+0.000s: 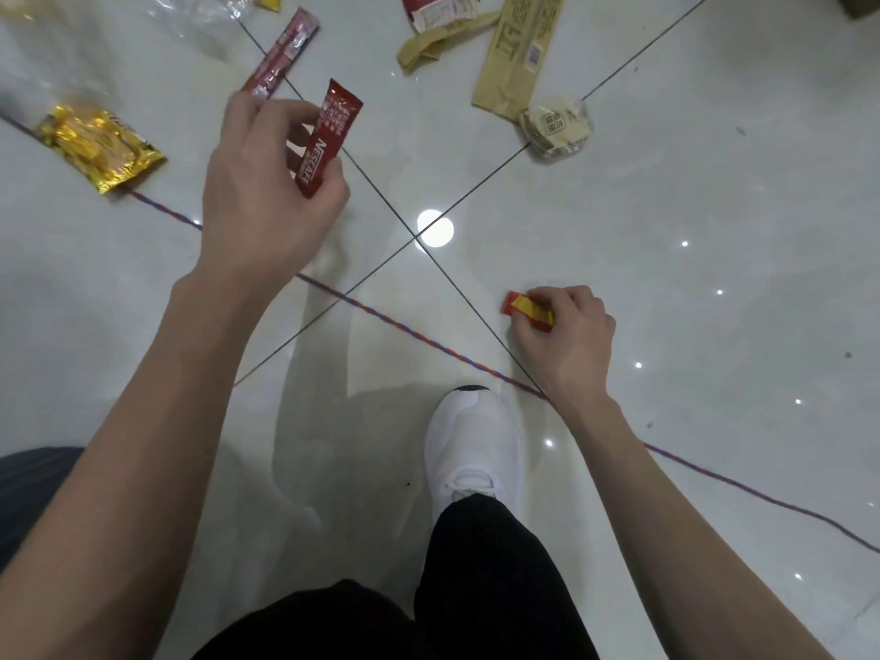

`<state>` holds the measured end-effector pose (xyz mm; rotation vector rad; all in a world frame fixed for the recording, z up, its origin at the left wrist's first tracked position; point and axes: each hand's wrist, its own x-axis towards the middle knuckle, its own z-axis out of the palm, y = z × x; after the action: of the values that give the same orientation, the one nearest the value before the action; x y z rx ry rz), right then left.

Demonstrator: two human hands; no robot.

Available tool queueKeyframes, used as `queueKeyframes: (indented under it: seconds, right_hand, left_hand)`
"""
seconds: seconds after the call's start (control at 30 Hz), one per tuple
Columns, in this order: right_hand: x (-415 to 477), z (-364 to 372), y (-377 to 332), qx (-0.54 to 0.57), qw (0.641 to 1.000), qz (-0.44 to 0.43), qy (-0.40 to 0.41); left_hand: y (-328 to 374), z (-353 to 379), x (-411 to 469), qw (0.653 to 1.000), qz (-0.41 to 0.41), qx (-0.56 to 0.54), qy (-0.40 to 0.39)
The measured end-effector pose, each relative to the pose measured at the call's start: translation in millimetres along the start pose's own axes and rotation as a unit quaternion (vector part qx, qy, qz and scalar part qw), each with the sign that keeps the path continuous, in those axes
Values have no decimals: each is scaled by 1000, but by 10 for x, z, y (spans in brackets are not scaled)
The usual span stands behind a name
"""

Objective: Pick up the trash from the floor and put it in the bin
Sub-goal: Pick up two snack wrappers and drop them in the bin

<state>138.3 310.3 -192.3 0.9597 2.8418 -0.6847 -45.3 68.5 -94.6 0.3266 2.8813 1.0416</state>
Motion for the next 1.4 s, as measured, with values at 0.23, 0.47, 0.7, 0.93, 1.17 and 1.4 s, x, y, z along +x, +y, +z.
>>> queueKeyframes:
  seconds: [0.23, 0.47, 0.7, 0.93, 1.17, 1.4]
  right_hand:
    - [1, 1, -177, 3, 999, -32, -9]
    - [-3, -421, -987, 198, 977, -33, -79]
    - [-65, -1224, -2159, 320, 933, -117, -117]
    - [-350, -1703, -3322, 385, 870, -239, -195]
    - [-1153, -1563, -4089, 402, 791, -349, -302]
    - [-2077, -1288, -4530, 343, 708, -465, -405]
  left_hand:
    - [-7, -316, -80, 998, -10, -36, 52]
    - [132, -941, -286, 992, -44, -52, 104]
    - [353, -1924, -638, 974, -110, -56, 189]
    - [436, -2850, -1318, 940, -169, -15, 295]
    - [262, -3437, -2411, 896, -233, 41, 377]
    - [71, -3452, -3344, 855, -385, 56, 343]
